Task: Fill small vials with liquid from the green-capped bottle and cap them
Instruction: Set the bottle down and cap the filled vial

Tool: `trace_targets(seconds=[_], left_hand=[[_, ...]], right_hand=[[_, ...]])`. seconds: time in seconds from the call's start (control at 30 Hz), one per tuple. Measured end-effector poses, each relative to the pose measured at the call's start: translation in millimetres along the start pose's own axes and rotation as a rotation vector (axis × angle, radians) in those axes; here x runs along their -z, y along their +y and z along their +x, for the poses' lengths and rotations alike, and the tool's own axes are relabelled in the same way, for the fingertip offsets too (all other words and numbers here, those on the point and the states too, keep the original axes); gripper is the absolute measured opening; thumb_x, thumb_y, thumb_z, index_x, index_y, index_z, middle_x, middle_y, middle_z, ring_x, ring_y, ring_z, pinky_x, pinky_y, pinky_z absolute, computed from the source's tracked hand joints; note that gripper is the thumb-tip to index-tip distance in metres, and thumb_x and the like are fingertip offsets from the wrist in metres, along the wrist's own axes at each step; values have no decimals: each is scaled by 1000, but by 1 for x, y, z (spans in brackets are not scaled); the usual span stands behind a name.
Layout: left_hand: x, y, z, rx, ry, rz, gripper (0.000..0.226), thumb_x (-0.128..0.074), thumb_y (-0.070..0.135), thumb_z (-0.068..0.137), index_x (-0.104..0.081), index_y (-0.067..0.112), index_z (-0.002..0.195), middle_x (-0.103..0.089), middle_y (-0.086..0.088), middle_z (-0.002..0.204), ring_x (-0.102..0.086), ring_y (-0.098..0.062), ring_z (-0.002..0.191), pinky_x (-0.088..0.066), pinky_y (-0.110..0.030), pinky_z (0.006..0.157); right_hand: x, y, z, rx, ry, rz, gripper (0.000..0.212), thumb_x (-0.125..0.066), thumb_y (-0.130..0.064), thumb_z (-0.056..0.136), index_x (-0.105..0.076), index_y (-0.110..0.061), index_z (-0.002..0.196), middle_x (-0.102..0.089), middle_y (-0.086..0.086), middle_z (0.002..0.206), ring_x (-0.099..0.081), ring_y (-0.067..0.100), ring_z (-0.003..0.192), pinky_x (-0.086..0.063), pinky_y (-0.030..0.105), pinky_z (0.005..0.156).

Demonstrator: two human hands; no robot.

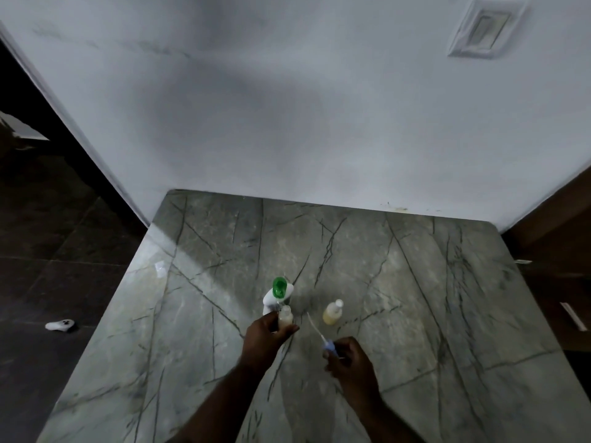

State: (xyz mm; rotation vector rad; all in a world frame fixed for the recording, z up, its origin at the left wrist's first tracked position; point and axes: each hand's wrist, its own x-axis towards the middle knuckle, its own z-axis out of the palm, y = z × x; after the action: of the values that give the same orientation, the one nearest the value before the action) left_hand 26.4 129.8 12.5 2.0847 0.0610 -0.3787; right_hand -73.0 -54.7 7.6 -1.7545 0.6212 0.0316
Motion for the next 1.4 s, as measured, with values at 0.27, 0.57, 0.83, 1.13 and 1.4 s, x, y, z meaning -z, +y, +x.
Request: trace_targets(seconds=[0.27,0.57,0.83,1.13,1.4], left_hand=[[-4,7,-17,-42,12,14,26,-81,48,73,-70,27,85,-72,9,75,-66,-2,71,-49,-21,61],[-4,14,-32,-73,17,13,25,-78,52,72,-70,35,88,-71,16,77,-64,5,72,-46,-13,59],[-2,19,-40,-83,10,-20,22,-81,43,74,-70,31,90,-70,16,77,-62,10,70,-43,-7,57],[-5,22,-42,-128,-54,-3,22,-80,36,77,-69,37,96,-69,20,83,-63,9,76,-46,-6,64],[-10,16,-37,-168,-82,95,31,-82,36,76,-73,26,104,-69,17,89,-64,-2,79,-46,-16,71]], right_hand=[[38,-70,-13,174,-8,92,22,-71,-17,89,-70,-34,104,-75,-1,88,-71,17,69,-55,22,60],[33,-136,4,417,-128,-267,9,-68,-24,90,-71,-21,98,-74,-15,94,-68,-5,91,-51,10,77],[25,-151,13,459,-242,-506,16,-69,-25,88,-71,-11,96,-76,-2,96,-69,11,85,-56,31,79],[2,-155,22,554,-520,-883,24,-67,-21,84,-75,-20,107,-69,3,104,-62,16,98,-38,20,77],[-15,-152,32,414,-433,-1109,37,-64,-45,86,-72,-10,97,-71,11,103,-67,28,99,-44,31,76]])
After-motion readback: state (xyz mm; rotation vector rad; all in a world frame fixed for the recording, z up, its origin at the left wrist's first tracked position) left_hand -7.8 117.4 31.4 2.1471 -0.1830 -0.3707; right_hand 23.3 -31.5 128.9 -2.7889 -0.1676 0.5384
